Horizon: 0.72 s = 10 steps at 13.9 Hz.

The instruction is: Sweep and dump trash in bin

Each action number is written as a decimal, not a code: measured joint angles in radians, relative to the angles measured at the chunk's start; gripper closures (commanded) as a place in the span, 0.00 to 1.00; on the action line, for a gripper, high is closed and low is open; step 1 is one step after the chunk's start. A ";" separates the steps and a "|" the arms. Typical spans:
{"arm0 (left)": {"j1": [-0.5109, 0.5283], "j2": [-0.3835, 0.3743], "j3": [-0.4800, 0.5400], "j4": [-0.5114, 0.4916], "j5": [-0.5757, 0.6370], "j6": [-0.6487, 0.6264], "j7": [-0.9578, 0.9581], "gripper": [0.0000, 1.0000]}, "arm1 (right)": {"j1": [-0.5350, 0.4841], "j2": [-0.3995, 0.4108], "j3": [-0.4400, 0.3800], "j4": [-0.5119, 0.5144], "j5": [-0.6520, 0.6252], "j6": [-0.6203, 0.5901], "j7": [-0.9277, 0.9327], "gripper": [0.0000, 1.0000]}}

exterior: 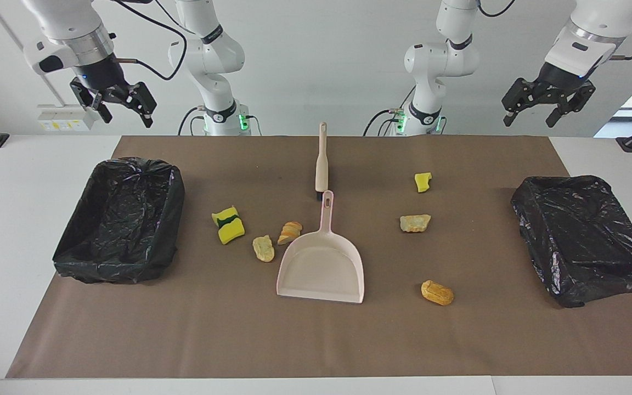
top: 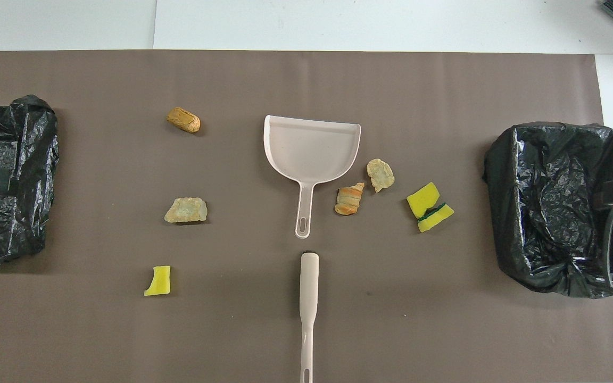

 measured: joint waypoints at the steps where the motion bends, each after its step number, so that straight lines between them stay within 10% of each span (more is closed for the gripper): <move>1: 0.002 0.000 0.000 0.000 0.001 -0.002 0.000 0.00 | 0.000 0.000 0.000 0.000 0.000 0.000 0.000 0.00; 10: 0.016 0.000 0.003 0.000 0.006 -0.030 0.001 0.00 | 0.014 0.000 0.003 -0.019 -0.001 0.000 0.000 0.00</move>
